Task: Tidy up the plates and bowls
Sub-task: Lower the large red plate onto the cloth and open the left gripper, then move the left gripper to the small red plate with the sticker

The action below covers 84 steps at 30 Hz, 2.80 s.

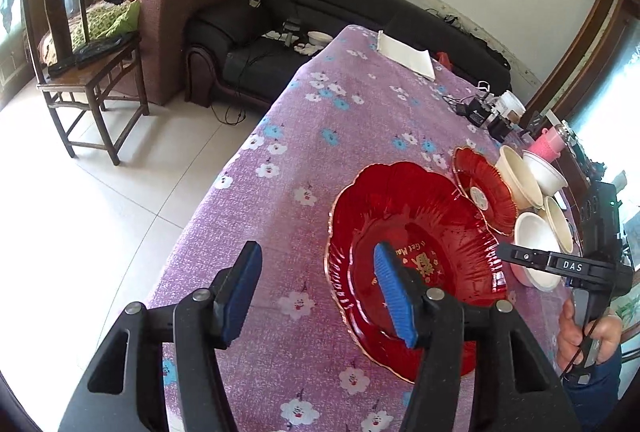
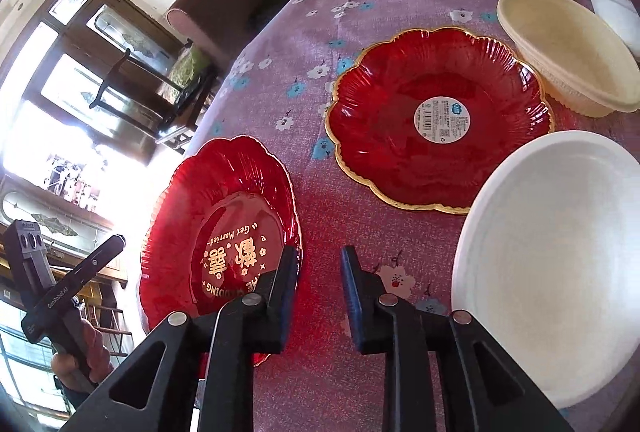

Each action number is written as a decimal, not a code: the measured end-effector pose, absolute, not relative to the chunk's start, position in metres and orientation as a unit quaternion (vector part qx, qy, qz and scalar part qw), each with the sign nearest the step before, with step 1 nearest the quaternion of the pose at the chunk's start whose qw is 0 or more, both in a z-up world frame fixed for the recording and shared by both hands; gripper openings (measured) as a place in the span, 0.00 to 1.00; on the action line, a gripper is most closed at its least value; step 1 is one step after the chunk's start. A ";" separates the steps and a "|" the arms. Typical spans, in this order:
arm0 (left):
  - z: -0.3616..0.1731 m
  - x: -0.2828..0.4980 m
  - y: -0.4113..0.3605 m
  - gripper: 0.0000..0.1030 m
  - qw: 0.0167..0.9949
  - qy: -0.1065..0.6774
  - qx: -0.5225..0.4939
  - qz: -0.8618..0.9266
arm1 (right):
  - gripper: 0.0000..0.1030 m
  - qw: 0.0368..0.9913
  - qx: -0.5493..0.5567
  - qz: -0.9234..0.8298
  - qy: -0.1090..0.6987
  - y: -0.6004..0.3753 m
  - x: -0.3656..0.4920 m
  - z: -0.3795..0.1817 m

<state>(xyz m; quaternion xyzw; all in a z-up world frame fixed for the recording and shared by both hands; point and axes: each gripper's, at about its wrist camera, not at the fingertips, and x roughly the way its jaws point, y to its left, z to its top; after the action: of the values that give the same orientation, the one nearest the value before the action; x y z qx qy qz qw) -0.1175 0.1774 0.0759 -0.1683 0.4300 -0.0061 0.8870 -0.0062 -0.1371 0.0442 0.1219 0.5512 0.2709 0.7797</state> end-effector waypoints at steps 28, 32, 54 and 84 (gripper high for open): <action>0.098 -0.121 0.096 0.61 0.892 0.428 -0.123 -0.069 | 0.28 0.799 0.171 0.231 0.528 -0.205 -0.028 0.043; 0.096 -0.118 0.081 0.61 0.890 0.435 -0.113 -0.077 | 0.28 0.804 0.182 0.218 0.523 -0.228 -0.031 0.043; 0.086 -0.118 -0.004 0.65 0.880 0.452 -0.054 -0.136 | 0.29 0.808 0.178 0.260 0.498 -0.247 -0.054 0.054; 0.083 0.046 -0.047 0.49 0.845 0.531 -0.012 -0.053 | 0.19 0.820 0.190 0.213 0.497 -0.277 0.054 0.064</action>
<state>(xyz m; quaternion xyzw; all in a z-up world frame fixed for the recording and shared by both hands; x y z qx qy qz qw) 0.0457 -0.0466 0.0826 -0.0124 0.5314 -0.0535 0.8453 0.0542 -0.2769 0.0635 0.1898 0.4969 0.2132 0.8195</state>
